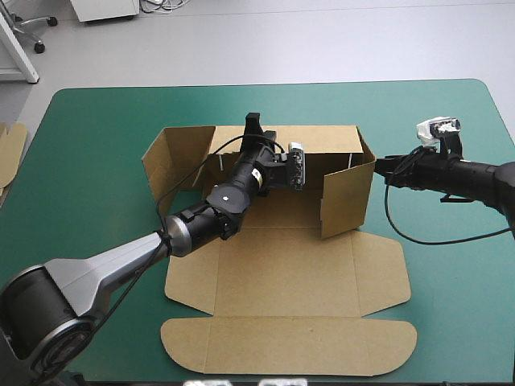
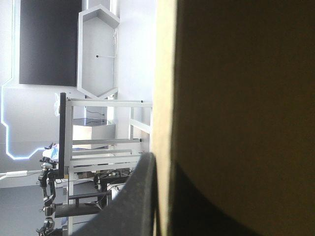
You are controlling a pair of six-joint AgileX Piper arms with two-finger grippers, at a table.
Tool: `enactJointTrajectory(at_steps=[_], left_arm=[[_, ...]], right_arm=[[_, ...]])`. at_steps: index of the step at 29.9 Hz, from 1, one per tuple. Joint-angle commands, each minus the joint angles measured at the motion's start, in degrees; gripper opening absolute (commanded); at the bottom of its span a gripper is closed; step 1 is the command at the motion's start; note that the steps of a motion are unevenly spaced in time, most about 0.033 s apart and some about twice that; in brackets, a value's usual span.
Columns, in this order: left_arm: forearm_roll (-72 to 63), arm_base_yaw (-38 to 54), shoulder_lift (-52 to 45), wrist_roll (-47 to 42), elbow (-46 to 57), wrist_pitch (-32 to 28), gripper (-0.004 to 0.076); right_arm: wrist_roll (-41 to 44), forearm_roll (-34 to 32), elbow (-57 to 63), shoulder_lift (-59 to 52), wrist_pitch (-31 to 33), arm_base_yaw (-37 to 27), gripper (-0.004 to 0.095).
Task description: Fold the box
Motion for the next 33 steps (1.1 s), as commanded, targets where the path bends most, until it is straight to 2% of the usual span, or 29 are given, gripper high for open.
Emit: enactJointTrajectory(at_steps=[1, 11, 20, 26, 33], left_arm=[[-0.99, -0.24, -1.99, -1.62, -1.39, 0.86, -0.0015], [-0.89, -0.24, -1.99, -1.62, -1.39, 0.41, -0.0015], [-0.89, -0.24, -1.99, -1.62, -1.39, 0.39, -0.0015], [-0.72, -0.24, -1.99, -1.62, -1.39, 0.4, -0.0015], [0.14, -0.24, -1.99, -1.62, -1.39, -0.73, -0.0014]], right_arm=[[-4.38, 4.1, 0.03, -3.29, 0.88, -0.06, 0.0372], [-5.77, 2.17, 1.29, -5.68, 2.2, 0.2, 0.0372], [-12.14, 2.86, 5.66, -5.3, -4.71, 6.84, 0.0372], [-15.84, 3.29, 5.64, -5.3, -6.78, 7.92, 0.0376], [-16.05, 3.8, 5.64, -4.49, -8.4, 7.92, 0.0562]])
